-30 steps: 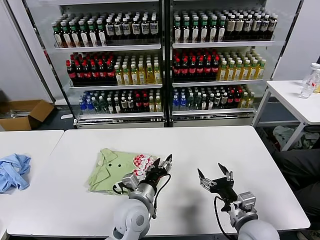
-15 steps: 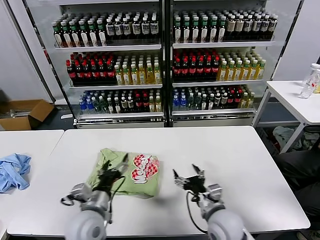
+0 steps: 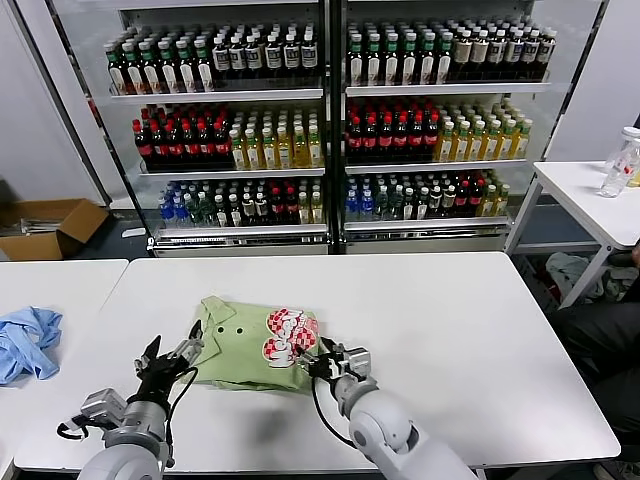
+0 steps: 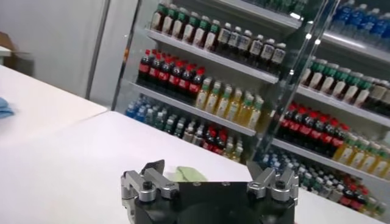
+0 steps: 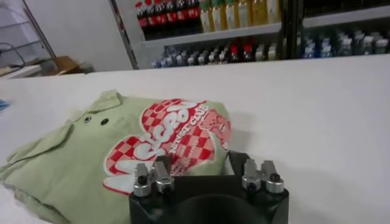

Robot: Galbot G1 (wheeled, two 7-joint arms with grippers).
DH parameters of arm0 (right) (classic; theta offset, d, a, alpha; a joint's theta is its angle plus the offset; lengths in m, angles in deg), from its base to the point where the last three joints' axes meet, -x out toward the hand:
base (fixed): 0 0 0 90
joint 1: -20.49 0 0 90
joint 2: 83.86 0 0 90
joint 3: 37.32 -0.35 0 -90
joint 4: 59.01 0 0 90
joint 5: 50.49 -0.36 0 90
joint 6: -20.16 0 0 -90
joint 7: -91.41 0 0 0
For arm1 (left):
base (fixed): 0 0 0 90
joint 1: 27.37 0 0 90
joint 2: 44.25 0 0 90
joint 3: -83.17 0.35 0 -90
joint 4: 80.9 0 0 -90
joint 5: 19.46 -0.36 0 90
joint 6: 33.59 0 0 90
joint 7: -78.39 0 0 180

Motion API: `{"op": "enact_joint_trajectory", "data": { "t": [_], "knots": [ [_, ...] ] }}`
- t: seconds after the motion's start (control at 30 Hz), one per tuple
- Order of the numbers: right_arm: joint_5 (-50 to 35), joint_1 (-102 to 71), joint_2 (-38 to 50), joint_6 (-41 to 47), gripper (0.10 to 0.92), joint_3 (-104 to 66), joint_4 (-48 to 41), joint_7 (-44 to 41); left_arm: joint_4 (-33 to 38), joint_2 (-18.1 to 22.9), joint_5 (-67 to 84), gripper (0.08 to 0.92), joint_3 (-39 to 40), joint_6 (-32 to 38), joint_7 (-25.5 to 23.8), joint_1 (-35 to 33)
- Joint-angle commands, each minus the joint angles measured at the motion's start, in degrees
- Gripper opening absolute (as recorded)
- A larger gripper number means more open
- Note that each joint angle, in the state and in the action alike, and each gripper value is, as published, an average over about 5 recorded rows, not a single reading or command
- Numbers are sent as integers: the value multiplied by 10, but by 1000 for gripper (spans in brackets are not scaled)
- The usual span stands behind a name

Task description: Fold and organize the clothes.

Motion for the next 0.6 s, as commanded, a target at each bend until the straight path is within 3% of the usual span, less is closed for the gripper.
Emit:
{"op": "enact_joint_trajectory", "data": {
  "t": [0.03,0.27,0.6],
  "knots": [
    [-48,63,-30,15,598,36,-75,12,9,-10,-2,823,-28,4,0,-20],
    [-38,60,20,5,398,12,-49,0,9,-7,-3,823,-21,4,0,-21],
    [-4,48,170,-22,132,-85,-13,-56,15,-2,-3,823,-10,2,0,-20]
  ]
}}
